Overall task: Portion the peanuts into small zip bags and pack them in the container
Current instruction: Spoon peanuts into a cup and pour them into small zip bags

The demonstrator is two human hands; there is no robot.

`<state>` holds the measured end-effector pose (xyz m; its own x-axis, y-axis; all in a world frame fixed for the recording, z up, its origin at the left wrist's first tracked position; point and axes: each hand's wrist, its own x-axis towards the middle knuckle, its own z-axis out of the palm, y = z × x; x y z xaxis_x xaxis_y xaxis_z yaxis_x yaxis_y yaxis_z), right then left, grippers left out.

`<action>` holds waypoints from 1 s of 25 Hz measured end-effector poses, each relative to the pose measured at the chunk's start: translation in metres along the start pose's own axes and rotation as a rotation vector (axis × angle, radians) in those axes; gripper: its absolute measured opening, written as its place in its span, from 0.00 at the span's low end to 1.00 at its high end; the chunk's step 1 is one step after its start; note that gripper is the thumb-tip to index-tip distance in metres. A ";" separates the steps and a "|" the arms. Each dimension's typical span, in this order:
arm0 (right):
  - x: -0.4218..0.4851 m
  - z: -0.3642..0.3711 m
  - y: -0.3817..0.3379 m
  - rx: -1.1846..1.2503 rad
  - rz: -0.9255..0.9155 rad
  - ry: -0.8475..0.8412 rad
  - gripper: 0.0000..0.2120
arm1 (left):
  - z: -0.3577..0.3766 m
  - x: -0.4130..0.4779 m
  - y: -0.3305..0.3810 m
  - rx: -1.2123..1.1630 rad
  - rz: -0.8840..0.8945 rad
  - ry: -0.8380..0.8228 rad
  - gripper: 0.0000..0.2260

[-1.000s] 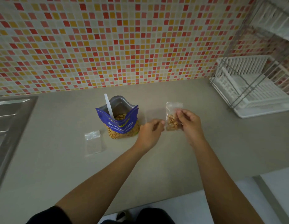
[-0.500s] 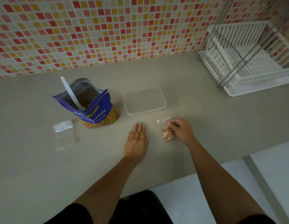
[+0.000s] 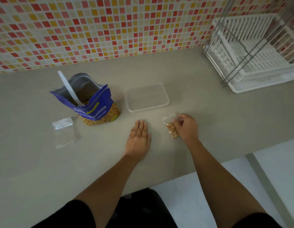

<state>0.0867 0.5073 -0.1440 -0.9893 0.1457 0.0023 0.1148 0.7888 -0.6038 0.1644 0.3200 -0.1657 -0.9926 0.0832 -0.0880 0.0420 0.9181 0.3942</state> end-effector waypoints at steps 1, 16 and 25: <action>-0.001 -0.001 -0.002 -0.013 -0.006 0.045 0.13 | -0.004 0.000 0.002 -0.040 -0.007 -0.010 0.27; -0.042 0.031 -0.215 0.500 -0.546 0.281 0.09 | -0.175 -0.062 -0.091 -0.078 0.119 0.944 0.08; -0.038 0.030 -0.263 0.391 -0.624 0.250 0.12 | -0.251 -0.033 -0.120 -0.370 -0.326 0.644 0.17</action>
<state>0.0910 0.2766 -0.0092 -0.8057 -0.0891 0.5856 -0.5425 0.5079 -0.6691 0.1636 0.1099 0.0195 -0.8237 -0.5095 0.2490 -0.1888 0.6604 0.7268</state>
